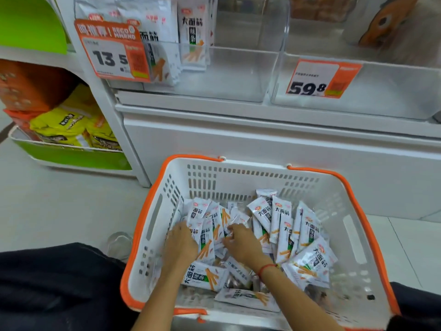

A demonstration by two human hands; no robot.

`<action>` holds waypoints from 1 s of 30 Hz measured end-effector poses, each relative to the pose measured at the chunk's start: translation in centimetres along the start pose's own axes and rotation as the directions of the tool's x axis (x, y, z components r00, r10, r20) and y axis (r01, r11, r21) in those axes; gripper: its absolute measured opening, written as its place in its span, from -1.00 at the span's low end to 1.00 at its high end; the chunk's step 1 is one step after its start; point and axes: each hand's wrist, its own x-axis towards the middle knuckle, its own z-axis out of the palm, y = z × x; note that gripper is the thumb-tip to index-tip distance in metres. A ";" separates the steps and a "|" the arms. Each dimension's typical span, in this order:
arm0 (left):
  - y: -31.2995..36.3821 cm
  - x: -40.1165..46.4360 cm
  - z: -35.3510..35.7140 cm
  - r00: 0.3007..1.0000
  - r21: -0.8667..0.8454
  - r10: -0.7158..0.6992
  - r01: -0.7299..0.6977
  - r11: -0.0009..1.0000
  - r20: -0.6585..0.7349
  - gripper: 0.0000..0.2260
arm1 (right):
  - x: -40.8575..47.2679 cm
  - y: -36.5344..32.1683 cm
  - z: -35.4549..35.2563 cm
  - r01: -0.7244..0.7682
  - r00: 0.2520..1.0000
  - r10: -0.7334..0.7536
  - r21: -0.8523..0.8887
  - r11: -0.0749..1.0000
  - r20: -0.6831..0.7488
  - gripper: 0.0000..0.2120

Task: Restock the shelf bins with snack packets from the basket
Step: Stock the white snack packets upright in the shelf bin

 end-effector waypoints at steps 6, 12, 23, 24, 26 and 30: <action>-0.6 1.2 1.3 0.994 -0.006 0.003 -0.004 1.000 -0.110 -0.72 | 1.4 -2.2 2.2 -0.102 0.990 0.090 -0.112 0.989 -0.107 -0.64; -0.2 1.6 1.3 0.993 -0.110 -0.032 0.019 0.994 -0.116 -0.64 | 1.7 -1.7 -0.4 -0.059 0.996 0.065 0.089 0.994 -0.068 -0.74; 0.4 1.2 1.1 0.990 -0.013 -0.031 0.033 0.999 0.135 -0.57 | 0.4 4.6 -9.1 -0.086 0.996 0.069 0.496 0.864 0.053 -0.88; 0.4 1.3 1.0 0.990 0.025 -0.030 0.027 0.999 0.140 -0.59 | 0.3 4.8 -9.2 -0.085 0.996 0.073 0.514 0.854 0.043 -0.76; 0.3 1.4 0.5 0.994 0.094 -0.030 0.020 0.995 0.101 -0.64 | -0.3 4.9 -9.6 -0.083 0.997 0.069 0.569 0.818 0.046 -0.72; 1.1 1.2 -1.3 0.997 -0.056 0.032 -0.027 0.998 0.076 -0.86 | -1.0 5.2 -10.6 -0.101 0.995 0.072 0.730 0.676 0.071 -0.76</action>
